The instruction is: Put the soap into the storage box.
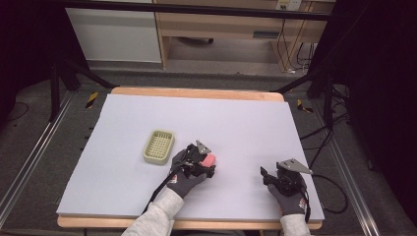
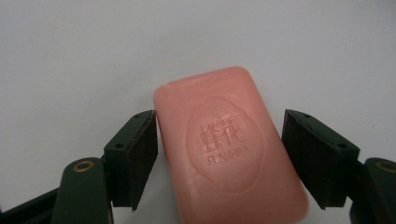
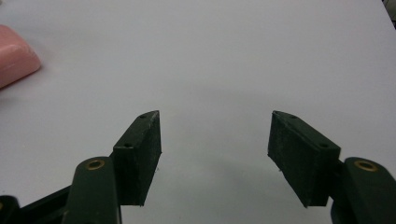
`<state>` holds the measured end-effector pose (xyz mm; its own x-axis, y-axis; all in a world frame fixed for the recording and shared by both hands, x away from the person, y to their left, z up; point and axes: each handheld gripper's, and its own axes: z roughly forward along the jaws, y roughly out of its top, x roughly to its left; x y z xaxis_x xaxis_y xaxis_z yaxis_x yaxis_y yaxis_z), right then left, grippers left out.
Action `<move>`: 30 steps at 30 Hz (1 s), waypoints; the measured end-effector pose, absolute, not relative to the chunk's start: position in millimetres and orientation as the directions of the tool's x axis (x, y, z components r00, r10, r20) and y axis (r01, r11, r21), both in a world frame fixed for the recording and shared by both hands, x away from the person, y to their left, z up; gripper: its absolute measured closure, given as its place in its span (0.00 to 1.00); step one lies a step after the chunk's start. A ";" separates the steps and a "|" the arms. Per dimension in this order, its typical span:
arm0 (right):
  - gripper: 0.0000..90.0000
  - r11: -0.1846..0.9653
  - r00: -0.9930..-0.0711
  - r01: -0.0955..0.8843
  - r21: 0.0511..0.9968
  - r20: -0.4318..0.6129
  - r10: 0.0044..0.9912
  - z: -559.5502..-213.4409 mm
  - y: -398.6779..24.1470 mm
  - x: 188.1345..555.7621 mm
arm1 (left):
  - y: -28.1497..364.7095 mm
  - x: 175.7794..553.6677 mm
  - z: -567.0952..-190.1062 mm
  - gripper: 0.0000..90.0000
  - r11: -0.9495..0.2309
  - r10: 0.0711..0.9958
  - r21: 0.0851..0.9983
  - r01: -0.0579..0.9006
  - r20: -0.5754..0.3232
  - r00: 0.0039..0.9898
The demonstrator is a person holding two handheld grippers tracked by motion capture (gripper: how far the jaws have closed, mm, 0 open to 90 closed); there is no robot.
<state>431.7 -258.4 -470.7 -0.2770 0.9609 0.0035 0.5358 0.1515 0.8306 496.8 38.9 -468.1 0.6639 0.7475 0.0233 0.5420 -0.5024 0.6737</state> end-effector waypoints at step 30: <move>0.39 0.148 -0.276 0.535 0.832 0.006 0.961 -470.7 -258.6 431.7 | 40.8 499.0 -472.8 0.41 -0.513 0.740 0.654 0.556 0.008 0.673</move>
